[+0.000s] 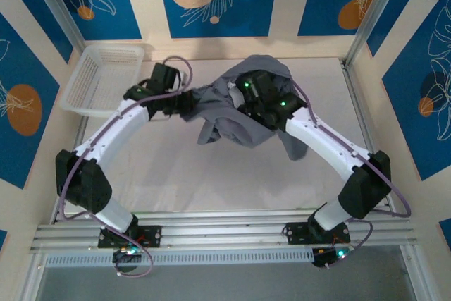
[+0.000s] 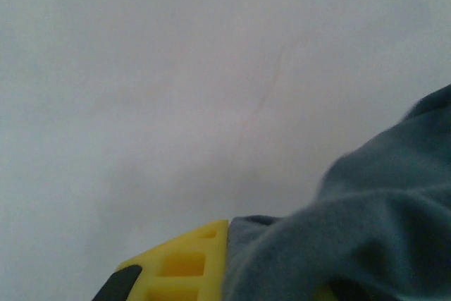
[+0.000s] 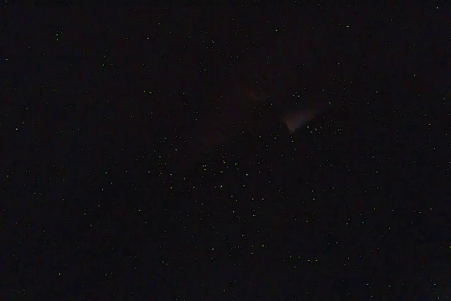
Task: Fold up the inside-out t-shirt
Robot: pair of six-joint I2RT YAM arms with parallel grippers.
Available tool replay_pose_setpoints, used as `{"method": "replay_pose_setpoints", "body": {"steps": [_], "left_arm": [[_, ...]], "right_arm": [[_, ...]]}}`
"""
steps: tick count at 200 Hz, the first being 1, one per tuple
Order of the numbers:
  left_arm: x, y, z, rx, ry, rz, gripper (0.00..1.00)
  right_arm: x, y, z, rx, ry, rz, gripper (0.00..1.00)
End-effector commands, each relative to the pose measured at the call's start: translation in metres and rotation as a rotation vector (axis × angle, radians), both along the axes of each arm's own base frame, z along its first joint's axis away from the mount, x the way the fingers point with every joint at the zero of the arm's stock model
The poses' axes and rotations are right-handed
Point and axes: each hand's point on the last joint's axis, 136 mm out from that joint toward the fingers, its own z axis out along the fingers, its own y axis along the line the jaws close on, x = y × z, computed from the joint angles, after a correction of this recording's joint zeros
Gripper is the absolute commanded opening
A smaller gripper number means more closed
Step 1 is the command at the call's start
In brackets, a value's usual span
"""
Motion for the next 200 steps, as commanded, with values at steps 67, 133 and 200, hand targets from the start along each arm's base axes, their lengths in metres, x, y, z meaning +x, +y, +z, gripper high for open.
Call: {"method": "replay_pose_setpoints", "body": {"steps": [67, 133, 200], "left_arm": [[-0.037, 0.077, 0.014, -0.101, 0.055, 0.252, 0.84], [-0.046, -0.059, 0.098, -0.55, 0.071, -0.177, 0.93], [-0.074, -0.027, -0.084, -0.221, 0.46, 0.062, 0.81]], "right_arm": [[0.048, -0.021, 0.076, 0.213, -0.221, -0.155, 0.0], [0.033, -0.009, 0.069, 0.191, -0.245, -0.069, 0.0], [0.006, -0.061, 0.043, 0.191, -0.304, -0.229, 0.0]]}}
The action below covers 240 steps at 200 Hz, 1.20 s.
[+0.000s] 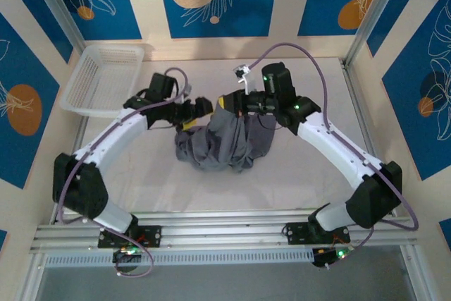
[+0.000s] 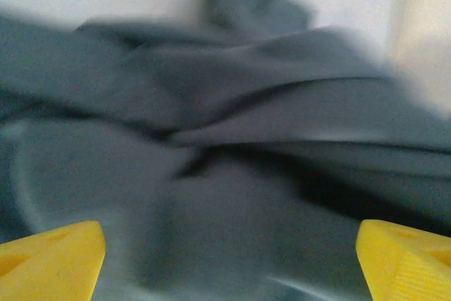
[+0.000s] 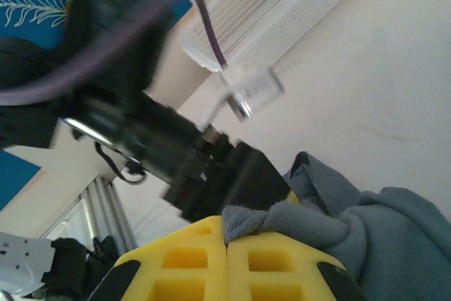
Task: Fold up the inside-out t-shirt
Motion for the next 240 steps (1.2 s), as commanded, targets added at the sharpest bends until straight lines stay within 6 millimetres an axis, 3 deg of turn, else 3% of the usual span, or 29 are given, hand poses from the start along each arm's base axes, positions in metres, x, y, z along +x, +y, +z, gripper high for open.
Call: {"method": "replay_pose_setpoints", "body": {"steps": [1, 9, 13, 22, 23, 36, 53, 64, 71, 81, 99, 118, 135, 163, 177, 190, 198, 213, 227, 234, 240], "left_arm": [[-0.021, 0.014, -0.04, 0.118, 0.107, 0.005, 0.79], [-0.022, 0.013, -0.048, 0.134, 0.111, -0.017, 0.61], [-0.022, 0.013, -0.052, 0.143, 0.113, -0.026, 0.45], [-0.024, 0.015, -0.06, 0.166, 0.126, -0.038, 0.01], [-0.024, 0.015, -0.06, 0.168, 0.127, -0.04, 0.0], [-0.022, 0.02, -0.062, 0.188, 0.116, -0.038, 0.0], [-0.007, 0.022, -0.047, 0.164, 0.054, -0.01, 0.0], [0.002, 0.022, -0.037, 0.153, 0.019, 0.002, 0.0], [0.007, 0.022, -0.032, 0.153, 0.003, 0.004, 0.0], [0.009, 0.019, -0.03, 0.148, -0.003, -0.012, 0.0], [0.006, 0.007, -0.03, 0.107, -0.006, -0.063, 0.0], [0.001, -0.008, -0.023, 0.063, -0.036, -0.105, 0.0], [0.001, -0.012, -0.02, 0.054, -0.043, -0.117, 0.0], [0.002, -0.01, -0.015, 0.074, -0.054, -0.128, 0.0], [0.002, -0.009, -0.013, 0.077, -0.055, -0.126, 0.0], [0.002, -0.009, -0.011, 0.081, -0.061, -0.125, 0.0], [0.002, -0.007, -0.01, 0.089, -0.065, -0.121, 0.0], [0.002, 0.002, -0.012, 0.123, -0.066, -0.098, 0.0], [0.001, 0.019, -0.019, 0.181, -0.061, -0.059, 0.0], [0.0, 0.029, -0.025, 0.209, -0.052, -0.035, 0.0], [-0.002, 0.037, -0.03, 0.227, -0.046, -0.022, 0.0]], "right_arm": [[-0.018, -0.031, -0.004, 0.029, -0.076, -0.1, 0.0], [-0.024, -0.046, -0.026, 0.015, -0.052, -0.162, 0.0], [-0.028, -0.053, -0.034, 0.012, -0.038, -0.193, 0.0], [-0.036, -0.068, -0.054, 0.005, -0.005, -0.242, 0.0], [-0.037, -0.07, -0.055, 0.005, -0.003, -0.246, 0.0], [-0.051, -0.086, -0.079, -0.039, 0.022, -0.281, 0.0], [-0.083, -0.102, -0.136, -0.162, 0.08, -0.253, 0.0], [-0.1, -0.115, -0.173, -0.25, 0.164, -0.262, 0.15], [-0.103, -0.125, -0.186, -0.264, 0.226, -0.33, 0.27], [-0.105, -0.121, -0.18, -0.241, 0.196, -0.299, 0.4], [-0.089, -0.112, -0.141, -0.156, 0.054, -0.297, 0.66], [-0.065, -0.096, -0.118, -0.154, -0.037, -0.25, 0.73], [-0.049, -0.076, -0.131, -0.251, 0.027, -0.154, 0.74], [-0.014, -0.057, -0.176, -0.449, 0.2, -0.1, 0.84], [-0.009, -0.042, -0.19, -0.465, 0.228, -0.027, 0.85], [-0.007, -0.029, -0.2, -0.453, 0.246, 0.018, 0.85], [-0.004, -0.024, -0.204, -0.448, 0.263, 0.025, 0.78], [0.004, -0.023, -0.201, -0.454, 0.284, -0.008, 0.45], [0.013, -0.024, -0.174, -0.434, 0.261, -0.036, 0.11], [0.015, -0.025, -0.155, -0.409, 0.229, -0.047, 0.0], [0.017, -0.025, -0.14, -0.386, 0.201, -0.057, 0.0]]}}
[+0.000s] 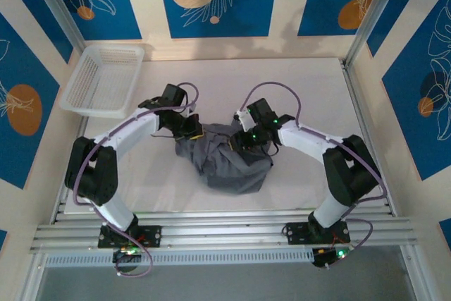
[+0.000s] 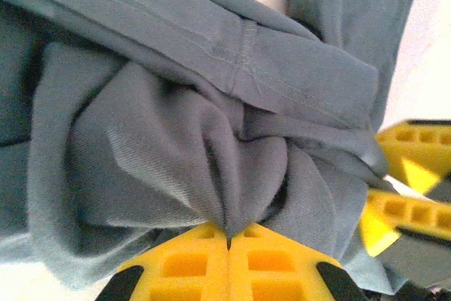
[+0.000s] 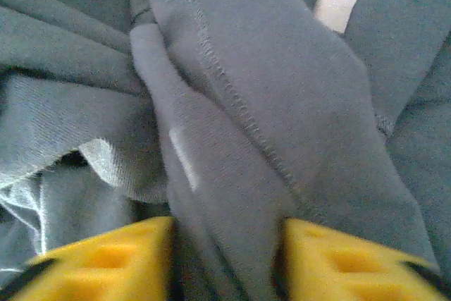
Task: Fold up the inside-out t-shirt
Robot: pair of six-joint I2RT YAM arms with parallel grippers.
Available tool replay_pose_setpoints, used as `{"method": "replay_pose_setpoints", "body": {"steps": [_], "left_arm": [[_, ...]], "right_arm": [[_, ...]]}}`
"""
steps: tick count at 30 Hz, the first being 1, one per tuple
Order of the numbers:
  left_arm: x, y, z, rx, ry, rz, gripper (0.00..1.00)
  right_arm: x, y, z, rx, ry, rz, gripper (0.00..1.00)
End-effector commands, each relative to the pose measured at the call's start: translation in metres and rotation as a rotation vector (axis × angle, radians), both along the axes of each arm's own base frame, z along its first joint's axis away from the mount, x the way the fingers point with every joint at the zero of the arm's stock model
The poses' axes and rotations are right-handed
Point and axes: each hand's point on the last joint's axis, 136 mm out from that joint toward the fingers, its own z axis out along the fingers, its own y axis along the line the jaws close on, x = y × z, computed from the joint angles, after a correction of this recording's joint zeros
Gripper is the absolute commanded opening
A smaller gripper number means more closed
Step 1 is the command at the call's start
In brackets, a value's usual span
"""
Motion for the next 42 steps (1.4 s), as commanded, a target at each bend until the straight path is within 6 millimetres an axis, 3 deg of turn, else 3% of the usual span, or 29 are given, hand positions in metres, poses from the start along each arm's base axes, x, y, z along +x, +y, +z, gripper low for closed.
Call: {"method": "replay_pose_setpoints", "body": {"steps": [1, 5, 8, 9, 11, 12, 14, 16, 18, 20, 24, 28, 30, 32, 34, 36, 37, 38, 39, 42], "left_arm": [[-0.005, 0.034, -0.003, 0.095, -0.022, 0.058, 0.0], [-0.016, 0.056, -0.027, 0.145, -0.005, 0.068, 0.0], [-0.023, 0.057, -0.039, 0.148, 0.011, 0.054, 0.08], [-0.023, 0.057, -0.039, 0.139, 0.008, 0.054, 0.17], [-0.019, 0.051, -0.025, 0.101, -0.035, 0.055, 0.46], [-0.015, 0.05, -0.016, 0.092, -0.07, 0.052, 0.55], [-0.008, 0.041, 0.018, 0.131, -0.226, -0.011, 0.64], [-0.01, 0.015, 0.046, 0.168, -0.392, -0.132, 0.7], [-0.014, -0.006, 0.055, 0.209, -0.463, -0.207, 0.72], [-0.017, -0.02, 0.048, 0.267, -0.483, -0.239, 0.72], [-0.016, -0.053, 0.03, 0.192, -0.432, -0.239, 0.73], [0.003, -0.057, 0.0, 0.265, -0.375, -0.174, 0.88], [0.014, -0.052, -0.01, 0.34, -0.375, -0.162, 0.91], [0.022, -0.047, -0.021, 0.401, -0.383, -0.156, 0.89], [0.025, -0.04, -0.031, 0.441, -0.371, -0.157, 0.75], [0.024, -0.036, -0.03, 0.431, -0.364, -0.166, 0.32], [0.023, -0.036, -0.021, 0.405, -0.377, -0.169, 0.08], [0.023, -0.035, -0.005, 0.367, -0.398, -0.161, 0.0], [0.023, -0.035, 0.012, 0.314, -0.413, -0.151, 0.0], [0.024, -0.028, 0.096, 0.046, -0.475, -0.052, 0.0]], "right_arm": [[0.016, 0.007, 0.082, 0.117, -0.137, -0.012, 0.0], [0.016, 0.0, 0.171, 0.348, -0.274, -0.065, 0.0], [0.009, 0.0, 0.2, 0.461, -0.317, -0.047, 0.0], [0.007, 0.0, 0.2, 0.467, -0.311, -0.043, 0.0], [0.004, 0.001, 0.196, 0.474, -0.285, -0.043, 0.0], [0.004, 0.002, 0.194, 0.477, -0.271, -0.051, 0.0], [0.004, 0.004, 0.193, 0.492, -0.252, -0.055, 0.0], [0.003, 0.008, 0.194, 0.502, -0.249, -0.043, 0.0], [0.001, 0.011, 0.195, 0.505, -0.25, -0.024, 0.0], [0.003, 0.013, 0.196, 0.502, -0.251, -0.018, 0.0], [0.007, 0.014, 0.2, 0.501, -0.25, -0.035, 0.0], [0.012, 0.015, 0.202, 0.493, -0.238, -0.058, 0.0], [0.013, 0.014, 0.203, 0.491, -0.229, -0.067, 0.0], [0.014, 0.012, 0.203, 0.487, -0.223, -0.086, 0.0], [0.017, 0.005, 0.2, 0.457, -0.221, -0.129, 0.0], [0.024, -0.009, 0.193, 0.409, -0.215, -0.199, 0.0], [0.028, -0.02, 0.187, 0.378, -0.211, -0.251, 0.0], [0.032, -0.034, 0.178, 0.344, -0.199, -0.317, 0.0], [0.036, -0.049, 0.169, 0.318, -0.186, -0.382, 0.0], [0.036, -0.094, 0.124, 0.244, -0.117, -0.545, 0.0]]}}
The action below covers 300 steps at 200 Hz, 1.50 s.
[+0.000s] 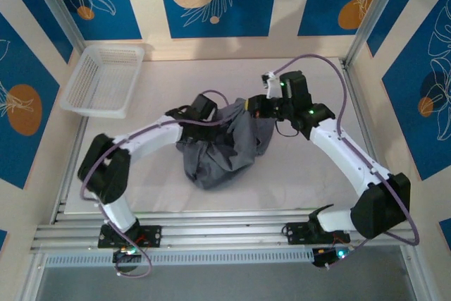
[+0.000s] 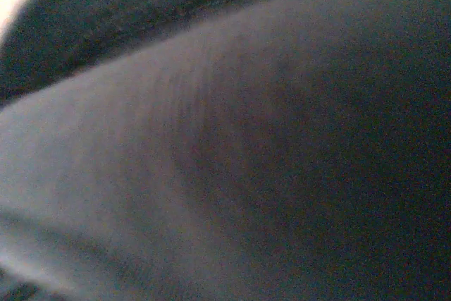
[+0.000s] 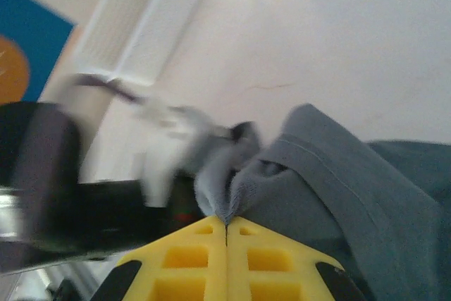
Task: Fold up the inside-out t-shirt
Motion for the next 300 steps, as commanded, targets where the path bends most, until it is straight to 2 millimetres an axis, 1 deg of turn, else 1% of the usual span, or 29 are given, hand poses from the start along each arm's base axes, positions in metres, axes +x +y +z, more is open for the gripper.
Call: {"method": "replay_pose_setpoints", "body": {"steps": [1, 7, 15, 21, 29, 45, 54, 55, 63, 73, 89, 102, 119, 143, 159, 169, 177, 181, 194, 201, 202, 203, 213, 238, 260, 269, 286, 292, 300], "left_arm": [[0.005, 0.01, 0.132, -0.396, -0.141, 0.034, 0.0], [0.003, 0.01, 0.162, -0.5, -0.182, 0.02, 0.0], [-0.001, 0.012, 0.191, -0.585, -0.228, -0.003, 0.0], [-0.005, 0.013, 0.206, -0.616, -0.246, -0.026, 0.0], [-0.012, 0.013, 0.217, -0.63, -0.248, -0.065, 0.0], [-0.025, 0.008, 0.22, -0.629, -0.206, -0.135, 0.0], [-0.03, 0.005, 0.219, -0.641, -0.184, -0.163, 0.0], [-0.03, 0.004, 0.219, -0.643, -0.184, -0.166, 0.0], [-0.033, 0.002, 0.218, -0.654, -0.176, -0.176, 0.0], [-0.033, 0.001, 0.221, -0.673, -0.178, -0.184, 0.0], [-0.034, -0.004, 0.229, -0.702, -0.185, -0.211, 0.0], [-0.033, -0.006, 0.234, -0.705, -0.185, -0.216, 0.0], [-0.03, -0.007, 0.242, -0.71, -0.191, -0.213, 0.0], [-0.026, -0.008, 0.257, -0.747, -0.206, -0.198, 0.0], [-0.026, -0.009, 0.27, -0.777, -0.221, -0.193, 0.0], [-0.026, -0.008, 0.279, -0.792, -0.234, -0.19, 0.0], [-0.025, -0.005, 0.286, -0.801, -0.246, -0.183, 0.0], [-0.025, -0.003, 0.291, -0.808, -0.252, -0.18, 0.0], [-0.023, 0.005, 0.303, -0.838, -0.267, -0.173, 0.0], [-0.022, 0.012, 0.306, -0.832, -0.278, -0.156, 0.0], [-0.021, 0.014, 0.305, -0.828, -0.279, -0.151, 0.0], [-0.021, 0.015, 0.305, -0.824, -0.281, -0.148, 0.0], [-0.016, 0.033, 0.295, -0.755, -0.287, -0.082, 0.0], [-0.002, 0.099, 0.238, -0.504, -0.273, 0.101, 0.0], [0.012, 0.147, 0.187, -0.362, -0.302, 0.197, 0.0], [0.018, 0.15, 0.178, -0.385, -0.291, 0.195, 0.0], [0.024, 0.135, 0.175, -0.461, -0.249, 0.138, 0.0], [0.025, 0.131, 0.176, -0.48, -0.232, 0.129, 0.08], [0.025, 0.13, 0.178, -0.484, -0.219, 0.137, 0.24]], "right_arm": [[-0.008, -0.055, -0.059, -0.089, 0.145, -0.192, 0.0], [-0.015, -0.057, -0.079, -0.112, 0.178, -0.166, 0.0], [-0.025, -0.055, -0.102, -0.127, 0.227, -0.109, 0.0], [-0.031, -0.05, -0.112, -0.134, 0.259, -0.06, 0.0], [-0.036, -0.045, -0.115, -0.136, 0.288, -0.01, 0.02], [-0.032, -0.035, -0.096, -0.125, 0.257, 0.042, 0.11], [-0.025, -0.03, -0.079, -0.11, 0.191, 0.063, 0.21], [-0.024, -0.028, -0.075, -0.108, 0.171, 0.071, 0.24], [-0.019, -0.019, -0.056, -0.101, 0.065, 0.117, 0.37], [-0.018, -0.002, -0.035, -0.12, -0.109, 0.204, 0.47], [-0.024, 0.028, -0.018, -0.203, -0.391, 0.354, 0.63], [-0.028, 0.052, -0.014, -0.244, -0.527, 0.446, 0.67], [-0.028, 0.078, -0.017, -0.233, -0.561, 0.526, 0.71], [-0.024, 0.111, -0.039, -0.198, -0.566, 0.602, 0.75], [-0.012, 0.129, -0.053, -0.217, -0.564, 0.59, 0.76], [0.0, 0.133, -0.061, -0.229, -0.526, 0.54, 0.74], [0.005, 0.137, -0.064, -0.225, -0.496, 0.529, 0.68], [0.005, 0.138, -0.066, -0.222, -0.486, 0.528, 0.62], [0.007, 0.138, -0.061, -0.207, -0.473, 0.516, 0.28], [0.003, 0.136, -0.049, -0.178, -0.485, 0.517, 0.07], [0.003, 0.136, -0.049, -0.178, -0.485, 0.517, 0.07], [0.002, 0.135, -0.046, -0.17, -0.487, 0.517, 0.0], [-0.006, 0.129, -0.025, -0.113, -0.504, 0.514, 0.0], [-0.039, 0.103, 0.036, 0.107, -0.496, 0.577, 0.0], [-0.065, 0.082, 0.078, 0.273, -0.465, 0.652, 0.0], [-0.072, 0.078, 0.091, 0.32, -0.457, 0.682, 0.0], [-0.075, 0.073, 0.106, 0.376, -0.429, 0.697, 0.0], [-0.074, 0.072, 0.111, 0.386, -0.422, 0.691, 0.0], [-0.069, 0.072, 0.113, 0.393, -0.412, 0.671, 0.0]]}}
